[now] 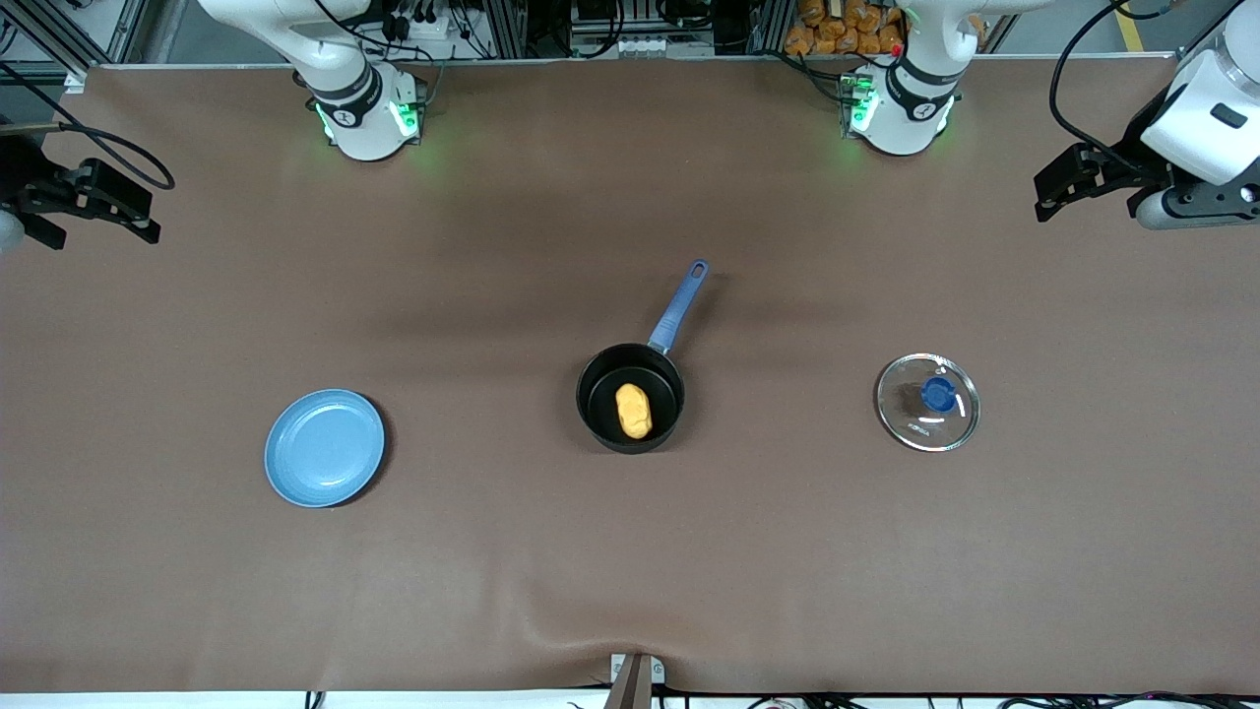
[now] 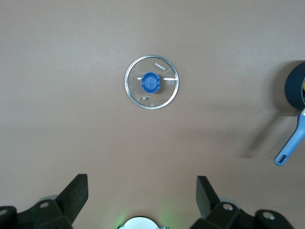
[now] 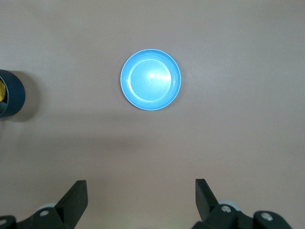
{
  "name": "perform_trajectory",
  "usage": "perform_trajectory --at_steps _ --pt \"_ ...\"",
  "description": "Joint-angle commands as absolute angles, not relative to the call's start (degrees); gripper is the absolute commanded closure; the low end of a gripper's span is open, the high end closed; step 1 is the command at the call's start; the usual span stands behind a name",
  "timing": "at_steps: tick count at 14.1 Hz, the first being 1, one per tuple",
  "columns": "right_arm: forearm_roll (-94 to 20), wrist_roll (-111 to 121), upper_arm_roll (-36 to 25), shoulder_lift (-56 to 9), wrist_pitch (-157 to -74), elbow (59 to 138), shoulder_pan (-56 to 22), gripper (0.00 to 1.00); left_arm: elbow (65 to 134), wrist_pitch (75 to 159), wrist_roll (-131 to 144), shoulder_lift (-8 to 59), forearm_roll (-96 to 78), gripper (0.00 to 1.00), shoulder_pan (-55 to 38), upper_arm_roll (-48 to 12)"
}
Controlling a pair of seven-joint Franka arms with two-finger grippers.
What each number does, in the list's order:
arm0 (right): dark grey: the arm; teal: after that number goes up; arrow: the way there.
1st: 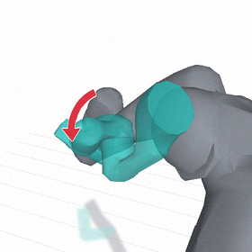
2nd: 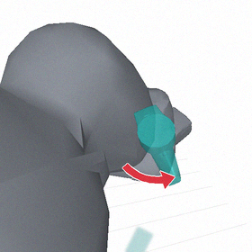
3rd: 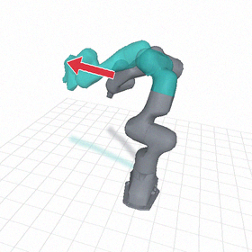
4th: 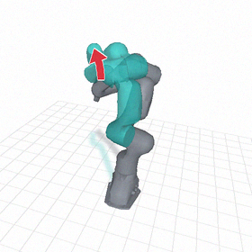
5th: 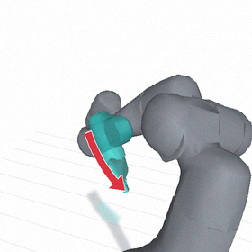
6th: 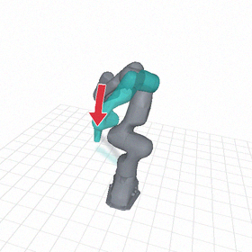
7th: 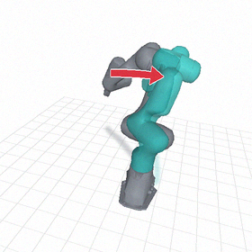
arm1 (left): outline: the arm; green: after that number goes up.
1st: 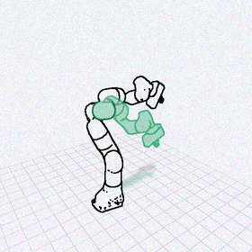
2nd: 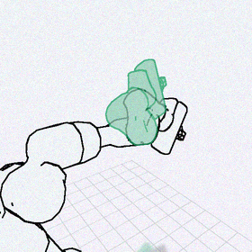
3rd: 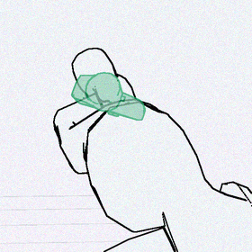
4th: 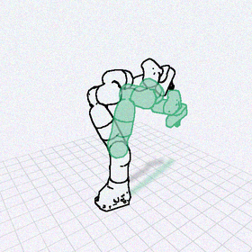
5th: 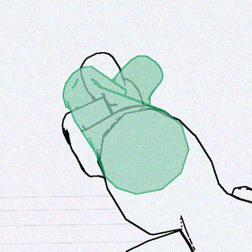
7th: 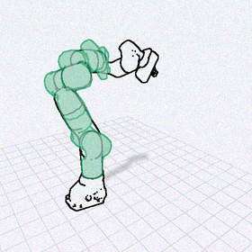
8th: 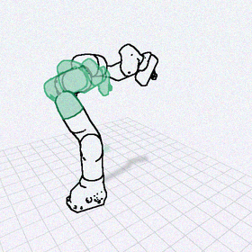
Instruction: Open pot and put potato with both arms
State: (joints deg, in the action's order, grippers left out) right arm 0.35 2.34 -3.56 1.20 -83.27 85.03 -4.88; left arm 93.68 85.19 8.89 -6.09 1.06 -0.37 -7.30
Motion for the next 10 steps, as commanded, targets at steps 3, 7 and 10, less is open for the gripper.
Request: perform_trajectory --at_steps 3,7,10 --pt "0.8 1.4 2.7 1.2 -82.4 84.7 2.6 0.0 92.2 83.8 8.4 -5.4 2.0 0.0 -0.4 -7.6" --pt "0.9 1.2 2.9 1.3 -82.5 84.7 2.3 0.0 92.1 83.8 8.4 -5.4 2.0 0.0 -0.6 -7.6" --pt "0.9 1.0 3.2 1.1 -82.4 84.6 2.3 0.0 92.1 83.8 8.4 -5.4 2.0 0.0 -0.4 -7.6"
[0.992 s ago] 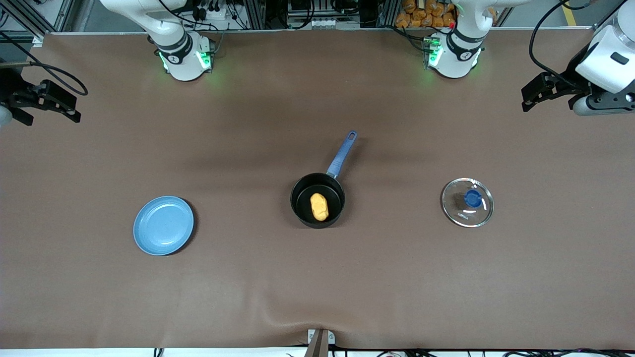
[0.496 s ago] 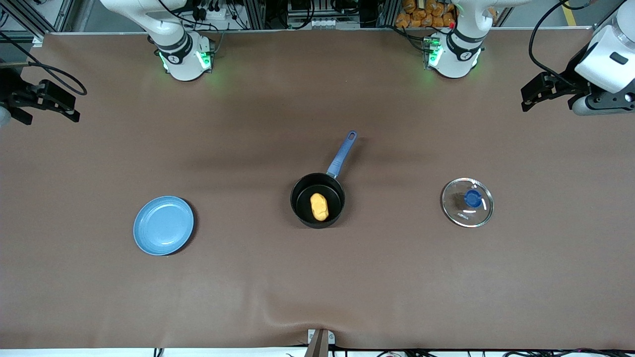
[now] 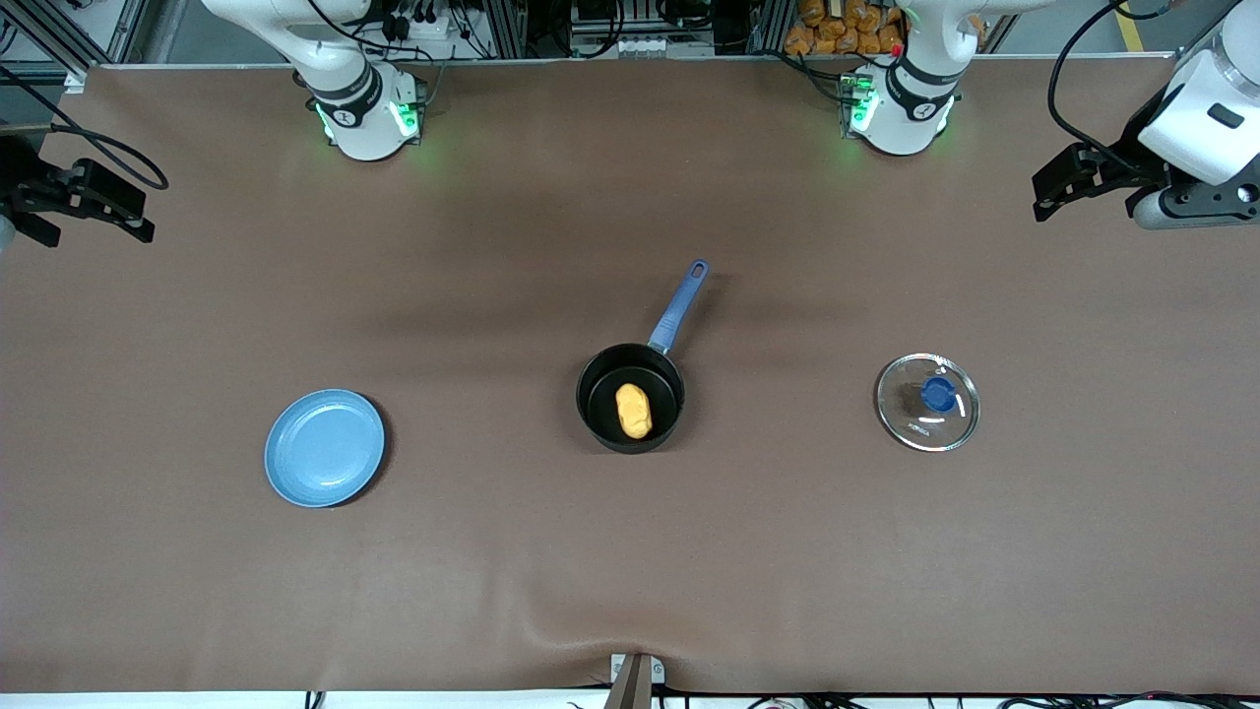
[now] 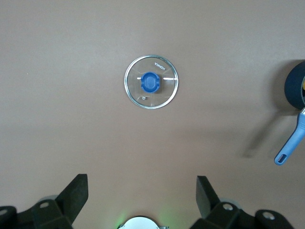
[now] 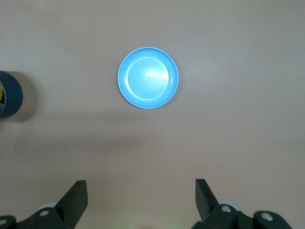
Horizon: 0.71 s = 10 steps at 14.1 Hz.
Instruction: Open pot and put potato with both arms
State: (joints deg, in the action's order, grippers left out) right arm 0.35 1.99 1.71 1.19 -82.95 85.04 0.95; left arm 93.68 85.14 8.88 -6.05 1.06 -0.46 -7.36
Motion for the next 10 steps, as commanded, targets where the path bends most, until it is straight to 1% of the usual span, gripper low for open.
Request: perform_trajectory --at_steps 1,10 --pt "0.9 1.0 3.2 1.0 -82.5 84.6 2.3 0.0 92.1 83.8 8.4 -5.4 2.0 0.0 -0.4 -7.6" --pt "1.0 1.0 3.3 1.1 -82.6 84.3 1.4 0.0 92.1 83.8 8.5 -5.4 1.9 0.0 -0.4 -7.6"
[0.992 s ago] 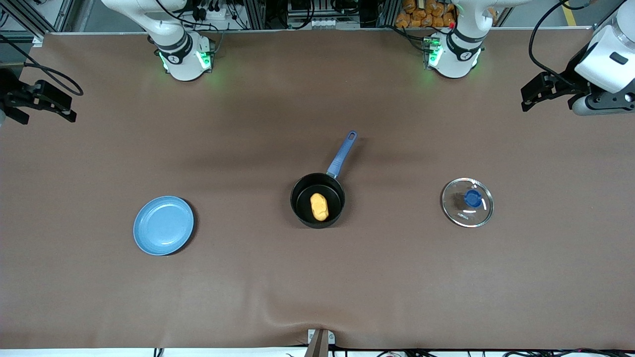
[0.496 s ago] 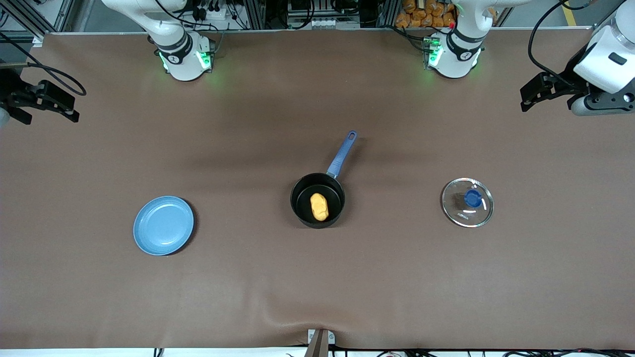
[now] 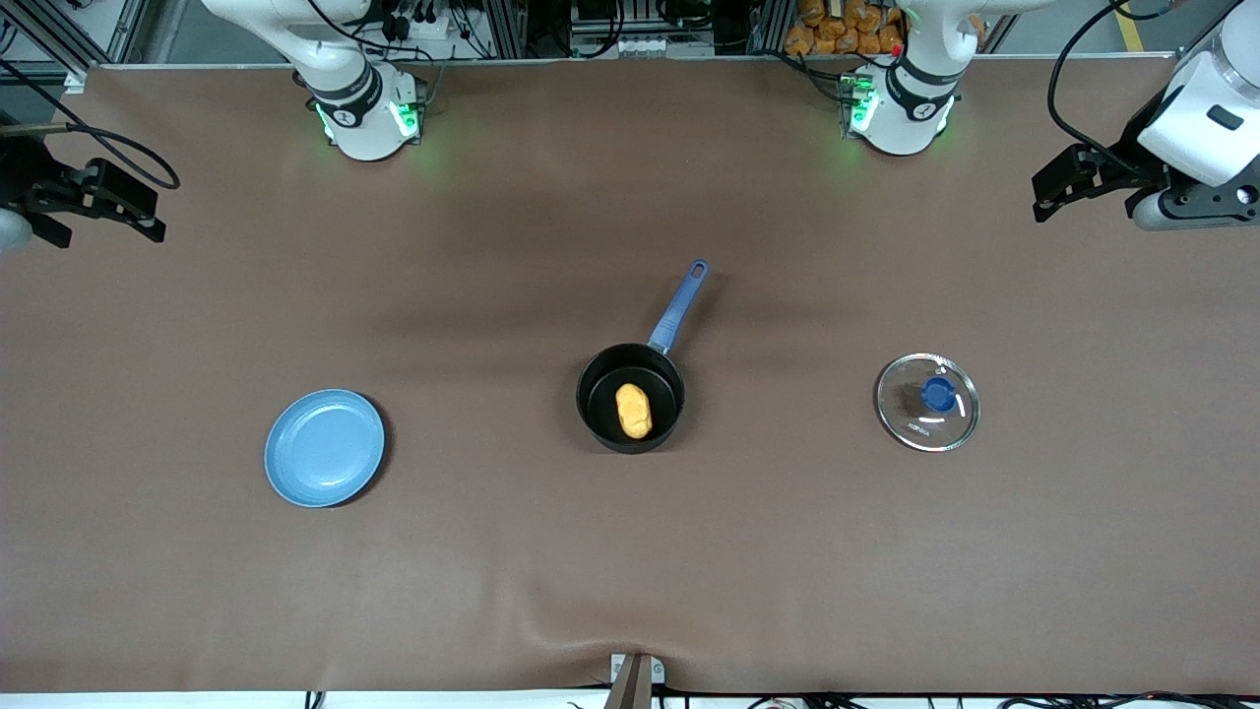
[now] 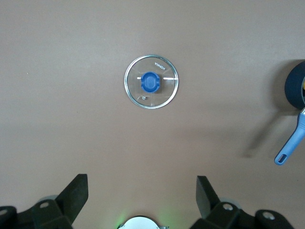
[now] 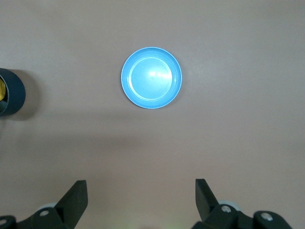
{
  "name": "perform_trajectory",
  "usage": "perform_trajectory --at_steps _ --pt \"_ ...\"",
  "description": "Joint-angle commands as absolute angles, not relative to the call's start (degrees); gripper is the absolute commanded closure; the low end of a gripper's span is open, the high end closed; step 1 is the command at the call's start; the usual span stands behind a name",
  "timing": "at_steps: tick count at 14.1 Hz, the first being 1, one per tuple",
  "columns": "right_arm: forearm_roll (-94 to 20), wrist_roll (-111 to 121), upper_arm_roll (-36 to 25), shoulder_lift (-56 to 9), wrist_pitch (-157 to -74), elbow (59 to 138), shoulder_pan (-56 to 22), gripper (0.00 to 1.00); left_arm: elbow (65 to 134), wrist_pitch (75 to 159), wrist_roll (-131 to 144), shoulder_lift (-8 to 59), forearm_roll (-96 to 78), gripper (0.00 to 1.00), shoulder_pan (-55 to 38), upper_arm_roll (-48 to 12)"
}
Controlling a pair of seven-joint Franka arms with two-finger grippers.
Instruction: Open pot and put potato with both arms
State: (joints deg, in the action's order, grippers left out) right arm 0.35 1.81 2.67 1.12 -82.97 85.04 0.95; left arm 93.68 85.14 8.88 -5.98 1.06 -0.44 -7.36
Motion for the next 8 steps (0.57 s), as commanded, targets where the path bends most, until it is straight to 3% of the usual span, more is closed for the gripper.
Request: perform_trajectory --at_steps 1,8 --pt "1.0 1.0 3.3 1.0 -82.7 84.3 1.4 0.0 92.1 83.8 8.5 -5.4 1.8 0.0 -0.4 -7.6" --pt "1.0 1.0 3.3 1.1 -82.5 84.3 1.4 0.0 92.1 83.8 8.4 -5.5 1.6 0.0 -0.2 -7.1"
